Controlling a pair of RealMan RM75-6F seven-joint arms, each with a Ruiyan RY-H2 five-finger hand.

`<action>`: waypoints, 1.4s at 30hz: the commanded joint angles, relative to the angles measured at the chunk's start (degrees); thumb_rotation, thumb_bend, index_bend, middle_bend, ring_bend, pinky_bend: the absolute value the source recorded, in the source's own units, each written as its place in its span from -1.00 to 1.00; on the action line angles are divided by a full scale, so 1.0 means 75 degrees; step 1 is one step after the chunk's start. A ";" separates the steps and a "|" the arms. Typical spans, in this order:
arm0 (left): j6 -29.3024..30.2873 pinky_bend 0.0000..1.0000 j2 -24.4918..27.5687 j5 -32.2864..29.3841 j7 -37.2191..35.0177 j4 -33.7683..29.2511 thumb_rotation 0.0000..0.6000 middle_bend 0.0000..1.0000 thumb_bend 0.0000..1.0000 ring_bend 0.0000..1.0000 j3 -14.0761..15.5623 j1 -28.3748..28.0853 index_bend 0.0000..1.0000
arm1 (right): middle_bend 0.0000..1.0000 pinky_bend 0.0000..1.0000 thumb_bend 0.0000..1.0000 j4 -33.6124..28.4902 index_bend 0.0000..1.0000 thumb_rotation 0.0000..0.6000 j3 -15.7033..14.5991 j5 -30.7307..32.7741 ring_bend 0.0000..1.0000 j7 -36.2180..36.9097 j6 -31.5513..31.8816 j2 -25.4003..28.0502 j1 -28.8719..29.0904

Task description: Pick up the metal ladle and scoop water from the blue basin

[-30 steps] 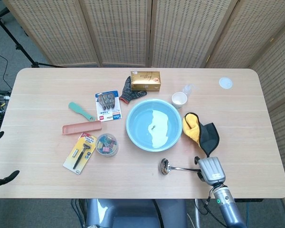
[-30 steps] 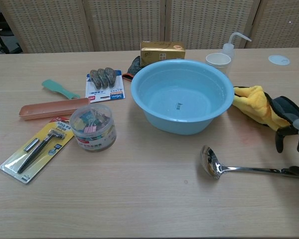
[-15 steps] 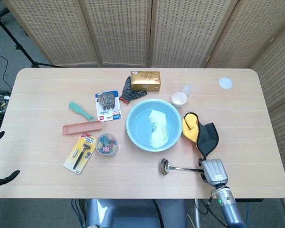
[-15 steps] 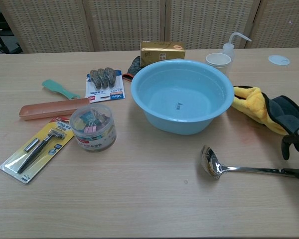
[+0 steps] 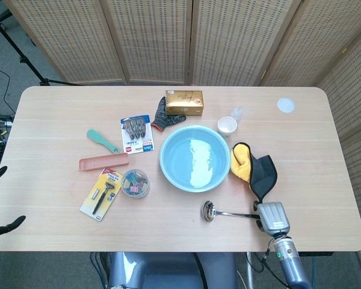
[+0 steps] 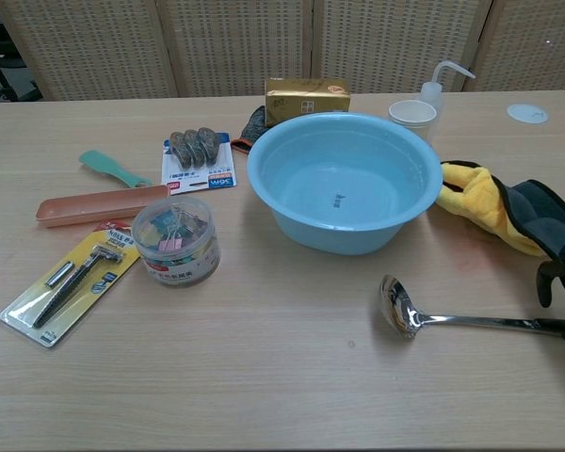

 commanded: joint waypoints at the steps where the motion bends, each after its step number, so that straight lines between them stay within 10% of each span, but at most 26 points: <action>1: 0.0004 -1.00 -0.0002 0.0002 0.0010 -0.0003 1.00 -1.00 -1.00 -1.00 0.0000 0.0002 -1.00 | 0.91 1.00 -0.33 0.0121 -0.13 1.00 -0.0008 0.0037 0.77 0.0058 -0.0033 -0.0063 -0.0010; 34: -0.0127 -1.00 0.0011 -0.0158 0.0070 -0.0054 1.00 -1.00 -1.00 -1.00 -0.0020 -0.0036 -1.00 | 0.92 1.00 -0.31 0.0731 0.12 1.00 -0.0033 -0.0027 0.77 0.0349 -0.0180 -0.0393 0.0005; 42: -0.0143 -1.00 0.0015 -0.0180 0.0066 -0.0059 1.00 -1.00 -1.00 -1.00 -0.0025 -0.0043 -1.00 | 0.94 1.00 0.49 0.0704 0.52 1.00 -0.0053 -0.0314 0.78 0.0797 -0.0105 -0.0342 -0.0014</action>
